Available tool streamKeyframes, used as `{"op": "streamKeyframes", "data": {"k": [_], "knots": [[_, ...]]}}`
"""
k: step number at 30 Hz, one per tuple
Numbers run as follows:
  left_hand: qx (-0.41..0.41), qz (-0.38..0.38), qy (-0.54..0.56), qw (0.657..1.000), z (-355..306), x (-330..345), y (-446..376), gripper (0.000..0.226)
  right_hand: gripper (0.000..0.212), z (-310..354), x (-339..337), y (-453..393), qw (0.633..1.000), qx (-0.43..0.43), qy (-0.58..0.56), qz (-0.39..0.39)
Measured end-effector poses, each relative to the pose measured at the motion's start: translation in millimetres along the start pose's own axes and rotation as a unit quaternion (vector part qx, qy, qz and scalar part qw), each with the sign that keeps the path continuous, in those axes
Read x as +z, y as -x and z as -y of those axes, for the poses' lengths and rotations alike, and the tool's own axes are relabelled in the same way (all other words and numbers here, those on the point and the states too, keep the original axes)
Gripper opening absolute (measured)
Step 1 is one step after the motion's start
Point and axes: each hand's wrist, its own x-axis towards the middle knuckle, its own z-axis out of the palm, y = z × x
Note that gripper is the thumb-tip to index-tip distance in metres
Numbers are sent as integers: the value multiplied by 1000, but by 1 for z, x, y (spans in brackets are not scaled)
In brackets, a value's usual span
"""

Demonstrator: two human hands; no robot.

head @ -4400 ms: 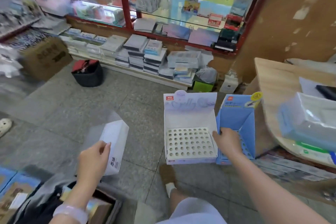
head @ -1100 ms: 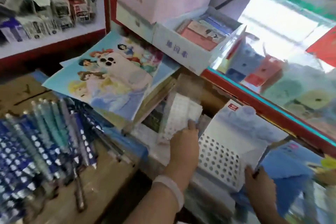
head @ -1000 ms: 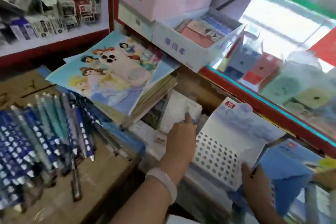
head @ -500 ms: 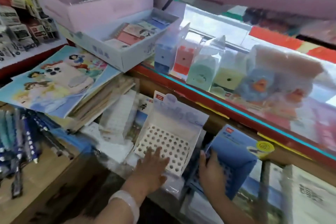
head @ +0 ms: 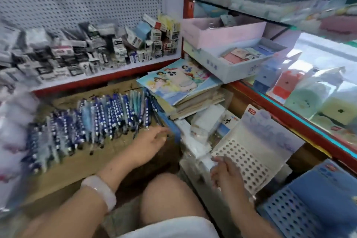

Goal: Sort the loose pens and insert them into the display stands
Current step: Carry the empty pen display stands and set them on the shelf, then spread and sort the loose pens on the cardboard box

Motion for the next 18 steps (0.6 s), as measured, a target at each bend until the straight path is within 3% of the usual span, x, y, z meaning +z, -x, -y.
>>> {"op": "streamKeyframes", "data": {"k": [4, 9, 12, 16, 18], "knots": [[-99, -146, 49, 983, 49, -40, 28, 34, 23, 44, 51, -24, 989, -68, 38, 127], [-208, -340, 119, 909, 97, -72, 48, 43, 20, 75, 117, -73, 961, -127, 147, 197], [-263, -366, 157, 879, 133, -92, 52, 45, 29, 80, 159, -106, 930, -161, 253, 211], [-291, -379, 137, 868, 169, -107, 55, 51, 41, 81, 197, -147, 892, -187, 340, 232], [-308, -386, 129, 860, 187, -112, 54, 53, 44, 78, 206, -166, 893, -184, 348, 218]]}}
